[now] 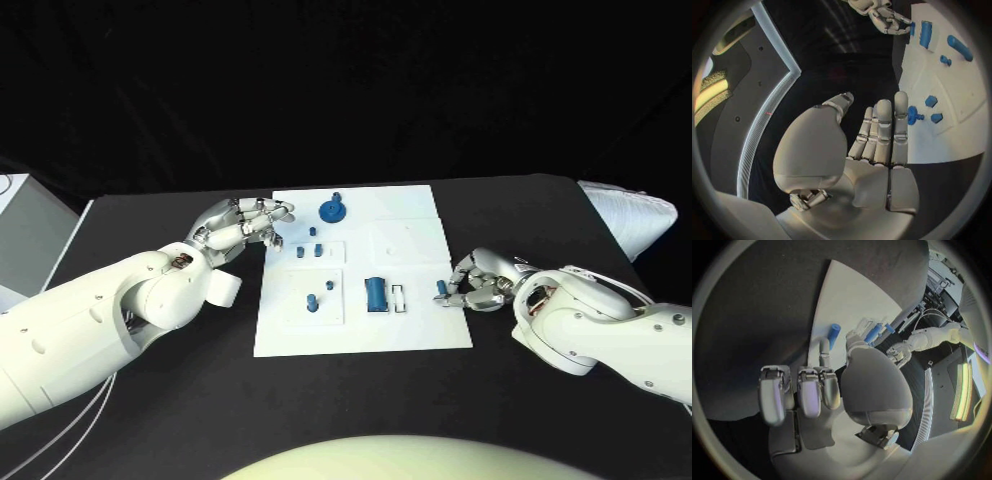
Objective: Assemble the parts on the task board
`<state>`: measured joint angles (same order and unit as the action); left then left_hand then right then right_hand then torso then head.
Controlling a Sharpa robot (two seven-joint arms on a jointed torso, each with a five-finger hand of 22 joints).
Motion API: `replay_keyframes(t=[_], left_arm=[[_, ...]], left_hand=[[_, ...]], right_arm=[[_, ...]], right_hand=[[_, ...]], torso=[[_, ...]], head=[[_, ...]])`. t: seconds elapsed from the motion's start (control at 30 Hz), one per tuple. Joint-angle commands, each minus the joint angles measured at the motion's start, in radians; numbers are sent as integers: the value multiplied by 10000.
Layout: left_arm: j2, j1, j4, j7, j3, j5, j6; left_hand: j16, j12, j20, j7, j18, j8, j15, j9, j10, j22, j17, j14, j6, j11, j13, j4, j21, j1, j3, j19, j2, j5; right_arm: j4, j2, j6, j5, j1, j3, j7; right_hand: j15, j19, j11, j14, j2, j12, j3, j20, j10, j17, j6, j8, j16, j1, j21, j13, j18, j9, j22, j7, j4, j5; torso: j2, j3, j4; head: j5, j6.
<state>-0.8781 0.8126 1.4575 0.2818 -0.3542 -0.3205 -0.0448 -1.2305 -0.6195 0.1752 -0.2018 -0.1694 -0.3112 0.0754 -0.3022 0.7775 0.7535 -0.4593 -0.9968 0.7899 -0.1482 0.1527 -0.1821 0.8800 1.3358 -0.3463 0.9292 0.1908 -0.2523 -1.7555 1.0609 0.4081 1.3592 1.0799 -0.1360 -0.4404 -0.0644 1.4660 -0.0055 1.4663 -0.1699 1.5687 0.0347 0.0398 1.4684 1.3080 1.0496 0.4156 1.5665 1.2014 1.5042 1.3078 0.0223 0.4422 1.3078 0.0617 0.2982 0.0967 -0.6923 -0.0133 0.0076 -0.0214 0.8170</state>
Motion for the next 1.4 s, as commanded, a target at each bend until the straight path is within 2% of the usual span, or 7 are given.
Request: replay_keyframes(t=[0.03,0.53,0.73,0.83,0.97,1.33,1.4], left_arm=[[24,-45,10,28,-5,-66,203],[-10,-85,21,45,-5,-68,188],[-17,-88,33,94,-5,-32,190],[-21,-89,34,100,-5,-22,194],[-27,-90,35,101,-5,-16,192],[-39,-93,39,92,-5,-13,199],[-40,-94,38,89,-5,-12,194]], left_hand=[[-69,-44,-11,-28,-147,-33,9,-2,-43,-12,10,-25,-36,27,15,-4,-38,35,75,52,21,20],[-71,-54,-12,-30,-147,-38,8,2,-55,-15,11,-24,-48,26,19,-34,-43,26,105,55,18,22],[-74,-67,-13,-38,-146,-41,10,7,-68,-18,11,-24,-65,22,23,-86,-49,9,127,58,-23,15],[-74,-72,-13,-41,-146,-40,11,10,-73,-20,12,-23,-75,20,25,-104,-51,6,132,59,-41,12],[-74,-72,-13,-41,-146,-40,11,10,-73,-20,12,-23,-75,20,25,-104,-51,6,132,59,-41,12],[-74,-74,-14,-44,-146,-40,12,12,-80,-20,12,-22,-82,18,25,-115,-53,9,135,60,-54,10],[-74,-74,-14,-44,-146,-40,12,12,-80,-20,12,-22,-82,18,25,-115,-53,9,135,60,-54,10]], right_arm=[[52,-80,-16,358,-32,0,-268],[535,-489,-461,1175,-125,-2,-787],[677,-670,-719,1624,-187,-6,-859],[683,-714,-824,1704,-214,-8,-880],[643,-727,-967,1751,-235,-8,-904],[392,-700,-648,1632,-283,-10,-931],[304,-669,-397,1412,-285,-9,-895]], right_hand=[[-95,867,-70,1045,16,21,37,-63,1024,2628,79,-40,42,-5,-10,2630,-84,14,2376,-10,-33,52],[-106,859,-79,1045,31,21,154,-74,1024,2628,88,-65,42,219,-43,2630,-77,27,2366,-19,-48,-3],[-114,864,-85,1045,6,21,429,-86,1024,2628,99,-150,42,973,-32,2630,-81,32,2377,-22,-83,303],[-144,866,-122,1045,124,21,802,-106,1024,2628,113,-208,42,1605,-31,2630,-81,14,2380,-66,-178,618],[-174,876,-152,1045,-106,21,1679,-153,1024,2628,253,-330,42,2313,-2,2630,-88,-46,2397,-91,-175,1498],[-195,888,-176,1045,-447,21,2434,-166,1024,2628,390,-403,42,2246,33,2630,-97,-52,2418,-115,-121,2321],[-203,906,-192,1045,-505,21,2699,-175,1024,2628,413,-404,42,2008,92,2630,-109,-25,2441,-127,-111,2805]], torso=[[1,-3,-4],[1,-15,12],[5,-18,9],[8,-17,8],[4,-12,1],[7,-14,-3],[7,-12,5]], head=[[-11,-8],[66,37],[74,31],[76,44],[80,42],[72,19],[71,10]])
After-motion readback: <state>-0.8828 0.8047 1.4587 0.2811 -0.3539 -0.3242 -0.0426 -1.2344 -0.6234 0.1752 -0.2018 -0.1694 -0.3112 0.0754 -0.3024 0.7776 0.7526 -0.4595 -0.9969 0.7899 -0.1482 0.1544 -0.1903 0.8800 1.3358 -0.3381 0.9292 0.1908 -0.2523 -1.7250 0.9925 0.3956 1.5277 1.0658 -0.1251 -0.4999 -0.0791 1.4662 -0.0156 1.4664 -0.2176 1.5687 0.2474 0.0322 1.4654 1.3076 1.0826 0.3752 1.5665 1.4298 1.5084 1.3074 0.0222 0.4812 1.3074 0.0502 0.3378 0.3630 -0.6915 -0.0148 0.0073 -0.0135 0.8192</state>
